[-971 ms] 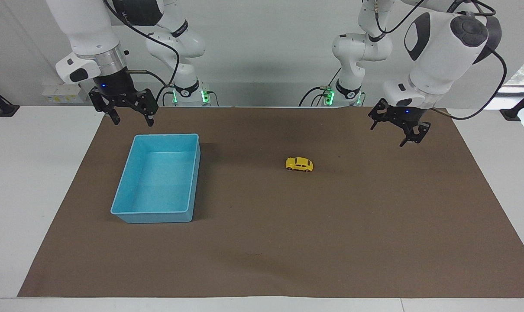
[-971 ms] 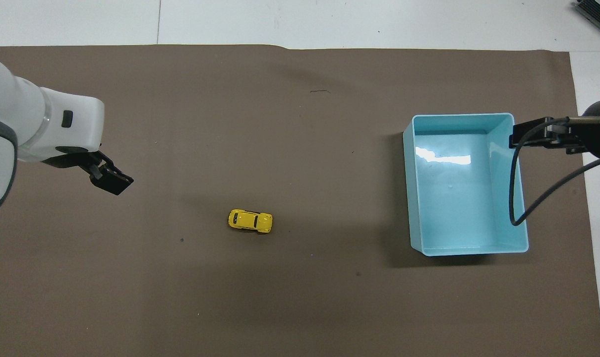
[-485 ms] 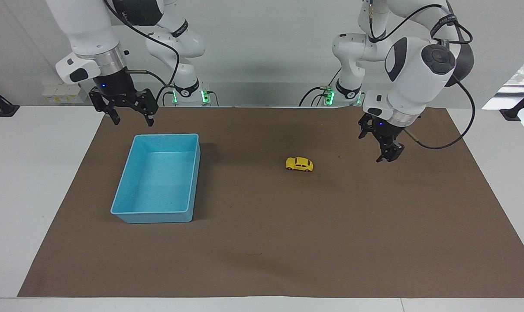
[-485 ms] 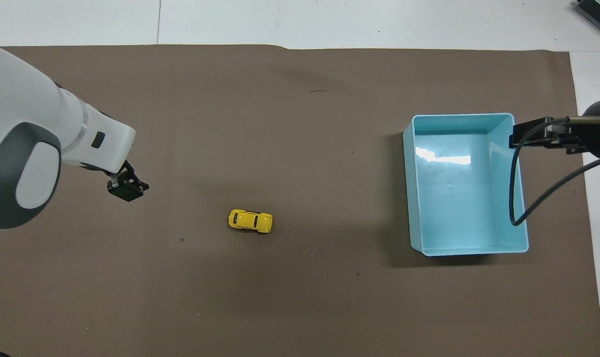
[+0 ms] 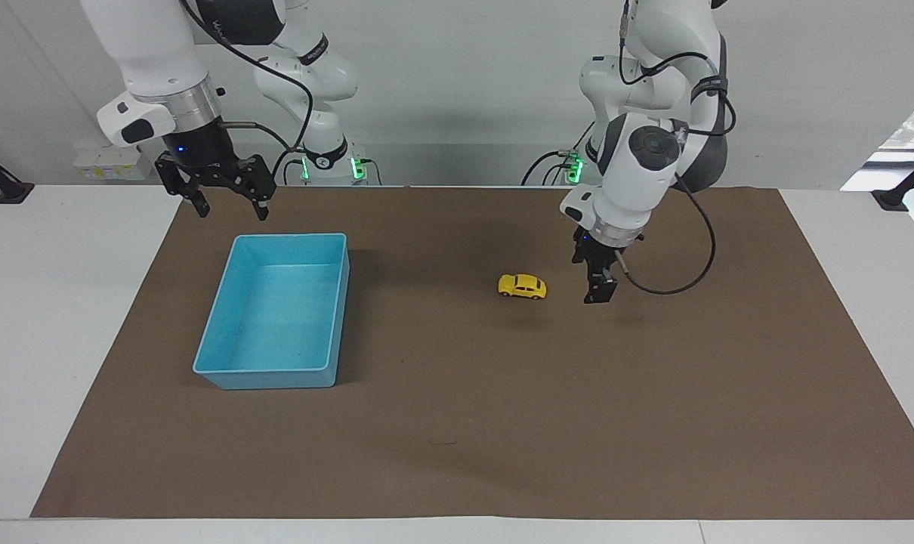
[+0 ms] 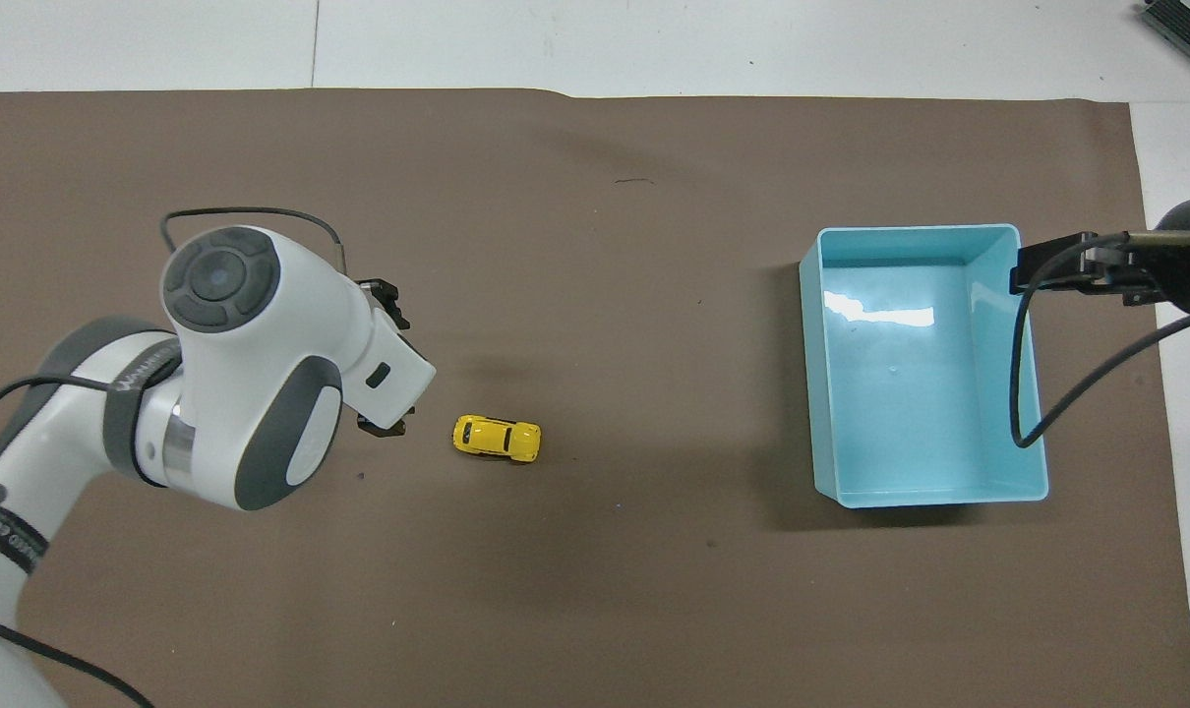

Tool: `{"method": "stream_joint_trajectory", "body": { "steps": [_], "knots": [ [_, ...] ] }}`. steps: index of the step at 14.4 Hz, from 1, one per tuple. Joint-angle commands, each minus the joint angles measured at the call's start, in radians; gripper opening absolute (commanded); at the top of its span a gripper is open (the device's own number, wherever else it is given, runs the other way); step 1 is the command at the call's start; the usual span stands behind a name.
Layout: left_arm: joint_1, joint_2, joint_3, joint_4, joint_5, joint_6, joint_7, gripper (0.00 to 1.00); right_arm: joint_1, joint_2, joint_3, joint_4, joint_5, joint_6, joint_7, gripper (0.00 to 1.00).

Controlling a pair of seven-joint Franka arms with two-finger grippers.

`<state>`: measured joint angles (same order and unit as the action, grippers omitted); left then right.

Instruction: Wind up and store yellow beetle car

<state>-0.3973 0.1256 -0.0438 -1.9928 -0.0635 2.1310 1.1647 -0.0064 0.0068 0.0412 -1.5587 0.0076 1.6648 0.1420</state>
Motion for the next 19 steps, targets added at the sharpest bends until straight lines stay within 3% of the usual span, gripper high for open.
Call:
{"method": "stream_joint_trajectory", "body": {
  "steps": [1,11,16,17,19],
  "knots": [
    [-0.067,-0.006,0.019,-0.087,-0.01,0.102,-0.043,1.0,-0.01,-0.01,0.006,-0.001,0.015,-0.016,0.008,1.0],
    [-0.209,0.014,0.021,-0.242,-0.01,0.285,-0.143,1.0,-0.01,-0.01,0.006,-0.001,0.015,-0.016,0.008,1.0],
    [-0.213,0.034,0.022,-0.242,-0.01,0.305,-0.178,1.0,-0.01,-0.01,0.006,-0.001,0.015,-0.016,0.008,1.0],
    [-0.224,0.034,0.022,-0.241,-0.01,0.305,-0.194,0.9,-0.01,-0.01,0.006,-0.001,0.015,-0.016,0.008,1.0],
    [-0.226,0.035,0.024,-0.235,-0.007,0.3,-0.207,0.58,-0.01,-0.01,0.006,-0.001,0.015,-0.016,0.008,1.0]
  ]
}}
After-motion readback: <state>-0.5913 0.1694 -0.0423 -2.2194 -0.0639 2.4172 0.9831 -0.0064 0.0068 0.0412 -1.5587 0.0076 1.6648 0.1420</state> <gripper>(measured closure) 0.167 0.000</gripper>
